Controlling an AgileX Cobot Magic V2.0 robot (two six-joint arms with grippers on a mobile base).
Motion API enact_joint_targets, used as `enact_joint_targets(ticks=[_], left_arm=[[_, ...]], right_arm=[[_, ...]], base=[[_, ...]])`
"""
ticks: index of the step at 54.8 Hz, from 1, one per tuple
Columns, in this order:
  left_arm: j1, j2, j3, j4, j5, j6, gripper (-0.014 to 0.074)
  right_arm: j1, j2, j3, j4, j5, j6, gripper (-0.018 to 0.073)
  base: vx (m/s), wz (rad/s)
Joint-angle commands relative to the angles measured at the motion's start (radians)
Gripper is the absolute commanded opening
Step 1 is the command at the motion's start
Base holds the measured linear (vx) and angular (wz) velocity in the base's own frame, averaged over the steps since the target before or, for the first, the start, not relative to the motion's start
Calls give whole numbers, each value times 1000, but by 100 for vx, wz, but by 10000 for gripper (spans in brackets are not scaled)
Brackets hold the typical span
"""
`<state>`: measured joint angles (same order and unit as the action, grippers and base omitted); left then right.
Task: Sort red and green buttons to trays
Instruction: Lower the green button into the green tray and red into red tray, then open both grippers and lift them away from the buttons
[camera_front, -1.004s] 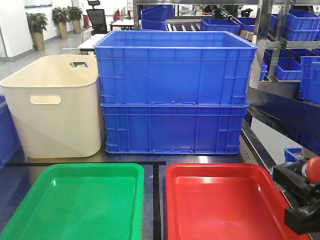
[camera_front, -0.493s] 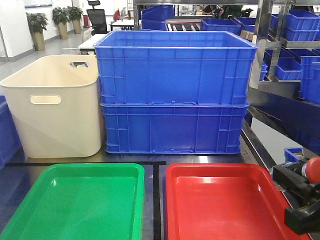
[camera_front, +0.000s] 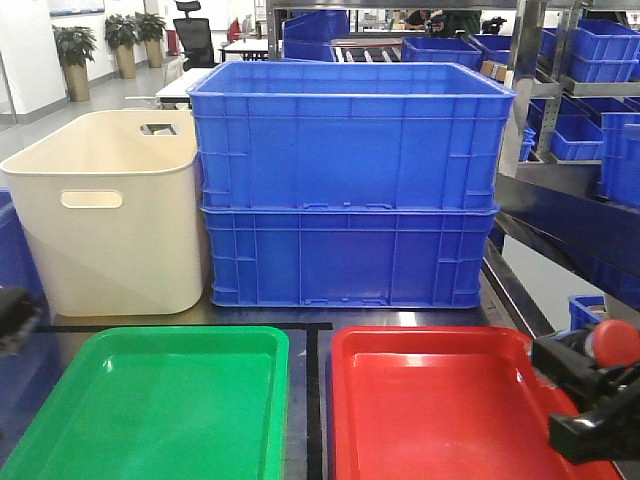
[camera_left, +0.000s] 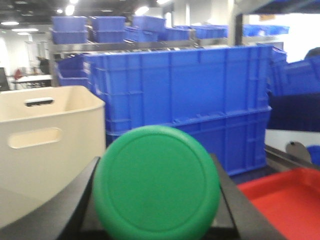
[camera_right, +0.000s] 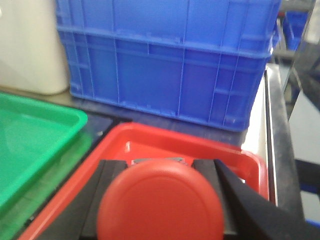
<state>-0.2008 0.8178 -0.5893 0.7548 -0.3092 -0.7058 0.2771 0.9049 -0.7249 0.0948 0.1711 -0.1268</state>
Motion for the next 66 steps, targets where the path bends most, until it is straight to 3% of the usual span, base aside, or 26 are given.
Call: enact_joint_targets(ticks=[1, 13, 23, 34, 40, 49, 56, 66], left_arm=[[-6, 77, -28, 8, -127, -6, 3], [-6, 317, -28, 2, -270, -6, 5], [-6, 497, -31, -4, -313, -6, 31], [-6, 611, -31, -3, -314, -6, 126], [-6, 638, -31, -3, -313, -6, 237], [-6, 646, -31, -2, -315, -6, 435], [-6, 646, -31, -2, -315, -6, 550], [-6, 646, -31, -2, -356, -6, 617]], right_arm=[[2, 48, -37, 0, -130, -5, -9], [2, 202, -37, 4, -229, -4, -9], [2, 318, -37, 3, -245, -4, -4], [2, 407, -37, 4, -248, -4, 21], [2, 444, -37, 4, -248, 3, 57], [2, 485, -37, 4, -248, 13, 158], [2, 504, -37, 4, -248, 14, 286], [1, 507, -37, 4, -248, 14, 498]], base=[[0, 0], [0, 0], [0, 0], [0, 0], [0, 0], [0, 0], [0, 0], [0, 0]])
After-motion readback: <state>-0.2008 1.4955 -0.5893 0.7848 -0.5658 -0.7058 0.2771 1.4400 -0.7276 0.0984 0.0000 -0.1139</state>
